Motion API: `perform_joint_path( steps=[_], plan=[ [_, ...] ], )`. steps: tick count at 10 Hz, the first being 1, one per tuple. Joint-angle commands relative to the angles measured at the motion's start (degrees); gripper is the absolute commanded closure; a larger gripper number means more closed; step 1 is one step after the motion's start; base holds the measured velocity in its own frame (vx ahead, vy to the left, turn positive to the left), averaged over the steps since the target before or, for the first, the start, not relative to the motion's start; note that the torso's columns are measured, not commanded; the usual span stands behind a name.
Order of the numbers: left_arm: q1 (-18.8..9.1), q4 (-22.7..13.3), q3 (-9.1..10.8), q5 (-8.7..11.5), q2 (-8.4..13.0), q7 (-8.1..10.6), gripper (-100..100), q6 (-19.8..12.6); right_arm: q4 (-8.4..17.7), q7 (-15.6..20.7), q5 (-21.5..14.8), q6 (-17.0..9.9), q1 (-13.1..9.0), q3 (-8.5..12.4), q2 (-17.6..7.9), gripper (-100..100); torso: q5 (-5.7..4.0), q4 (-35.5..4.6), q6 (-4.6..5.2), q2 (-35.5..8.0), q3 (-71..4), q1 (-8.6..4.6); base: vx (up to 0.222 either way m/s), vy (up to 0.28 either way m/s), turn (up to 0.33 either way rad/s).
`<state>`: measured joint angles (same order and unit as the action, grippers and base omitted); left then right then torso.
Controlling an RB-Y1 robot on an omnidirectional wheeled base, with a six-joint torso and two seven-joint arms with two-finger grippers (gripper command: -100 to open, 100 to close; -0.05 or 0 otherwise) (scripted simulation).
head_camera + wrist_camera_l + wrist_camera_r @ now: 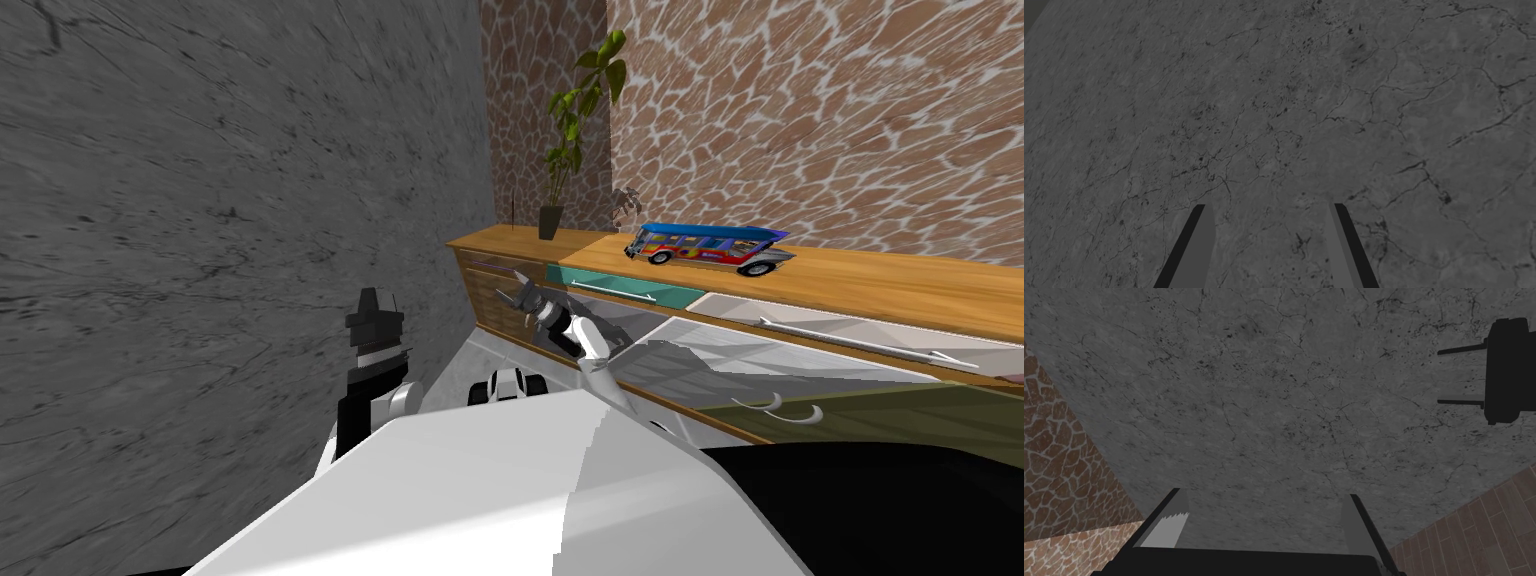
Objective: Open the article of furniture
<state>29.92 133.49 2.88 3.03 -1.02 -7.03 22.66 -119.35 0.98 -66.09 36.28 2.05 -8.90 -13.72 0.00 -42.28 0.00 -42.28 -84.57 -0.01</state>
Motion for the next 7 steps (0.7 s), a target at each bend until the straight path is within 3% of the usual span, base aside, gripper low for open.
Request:
perform_joint_path(
  steps=[1, 2, 4, 5, 7],
  plan=[
    [0.0, 0.0, 0.00, 0.0, 0.0, 0.00, 0, 0.0, 0.2, -0.2, -4.4, 0.1, -0.8, -0.7, -0.2, -100, -0.01, 0.0, 0.01, 0.0, 0.0, 0.00, 0.006, -0.015, 0.003],
    [0.0, 0.0, 0.00, 0.0, 0.0, 0.00, 0, 0.0, 1.6, -0.3, -6.2, 0.7, -3.1, -1.6, -0.5, -100, 0.01, 0.0, 0.00, 0.0, 0.0, 0.04, 0.009, -0.026, -0.025],
    [0.0, 0.0, 0.00, 0.0, 0.0, 0.00, 0, 0.0, 1.6, -0.3, -9.6, 0.7, -3.1, -1.6, -0.5, -100, -0.01, 0.0, 0.01, 0.0, 0.0, 0.00, 0.012, -0.020, -0.005],
    [0.0, 0.0, 0.00, 0.0, 0.0, 0.00, 0, 0.0, 3.0, -0.4, -11.3, 1.4, -5.5, -2.6, -0.7, -100, 0.01, 0.0, 0.01, 0.0, 0.0, 0.04, 0.009, -0.025, -0.030],
    [0.0, 0.0, 0.00, 0.0, 0.0, 0.00, 0, 0.0, 3.0, -0.4, -14.5, 1.4, -5.5, -2.6, -0.7, -100, -0.01, 0.0, 0.00, 0.0, 0.0, 0.00, 0.011, -0.020, -0.004]
  ],
)
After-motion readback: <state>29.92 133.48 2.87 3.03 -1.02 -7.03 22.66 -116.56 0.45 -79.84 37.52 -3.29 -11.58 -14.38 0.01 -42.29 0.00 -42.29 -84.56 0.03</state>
